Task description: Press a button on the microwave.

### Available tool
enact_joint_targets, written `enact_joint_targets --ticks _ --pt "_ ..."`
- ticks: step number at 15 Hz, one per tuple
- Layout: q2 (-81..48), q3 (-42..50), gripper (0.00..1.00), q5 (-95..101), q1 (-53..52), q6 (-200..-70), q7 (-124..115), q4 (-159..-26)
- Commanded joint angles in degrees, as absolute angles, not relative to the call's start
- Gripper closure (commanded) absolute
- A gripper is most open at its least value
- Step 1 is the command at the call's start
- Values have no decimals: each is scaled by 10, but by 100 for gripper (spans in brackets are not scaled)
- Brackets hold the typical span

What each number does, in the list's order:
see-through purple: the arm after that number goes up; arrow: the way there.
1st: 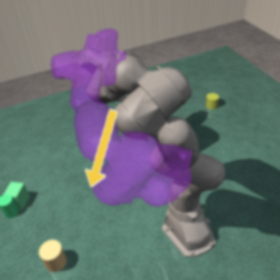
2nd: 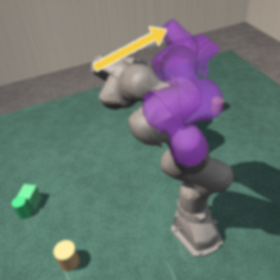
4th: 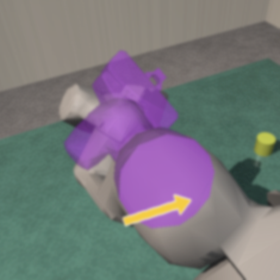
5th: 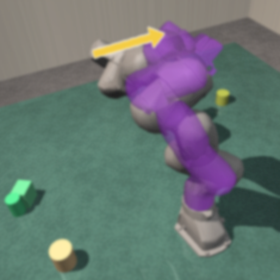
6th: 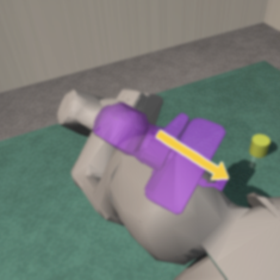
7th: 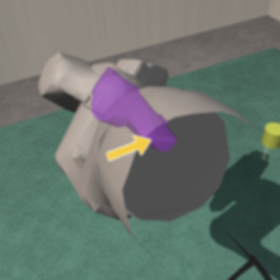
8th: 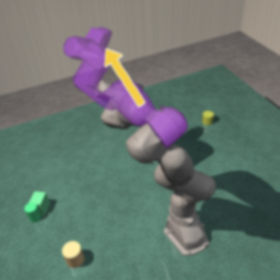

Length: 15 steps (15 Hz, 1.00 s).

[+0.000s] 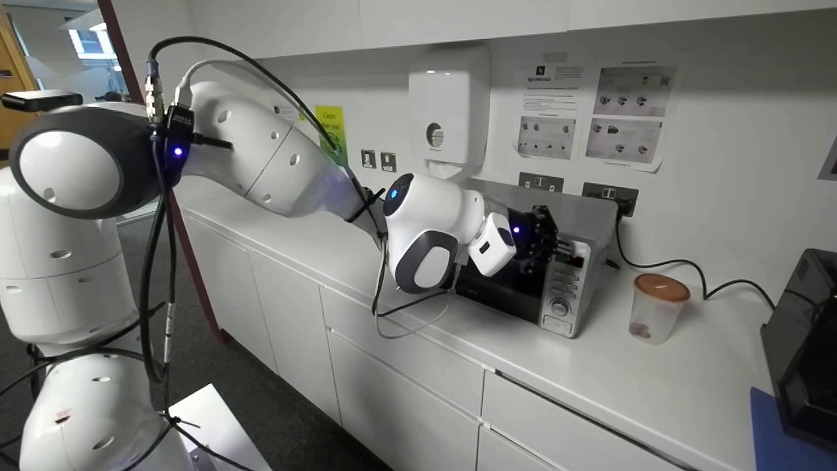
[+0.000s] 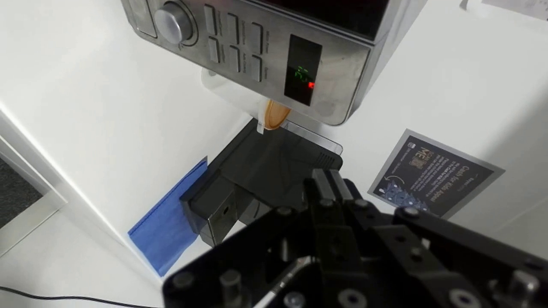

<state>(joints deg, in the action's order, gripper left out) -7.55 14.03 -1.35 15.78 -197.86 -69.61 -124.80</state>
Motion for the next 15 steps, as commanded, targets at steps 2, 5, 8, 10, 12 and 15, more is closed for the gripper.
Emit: enact_joint_targets --ticks 2,5,8,10,12,15 --pt "-119 118 100 25 191 -1979 -729 -1205" --pt "-144 110 100 27 198 -1979 -725 -1184" --pt "-162 97 100 31 206 -1979 -721 -1170" --pt "-173 91 100 35 208 -1979 -715 -1163" --pt "-178 84 100 40 209 -1979 -712 -1164" --pt "-182 73 100 52 211 -1979 -705 -1168"
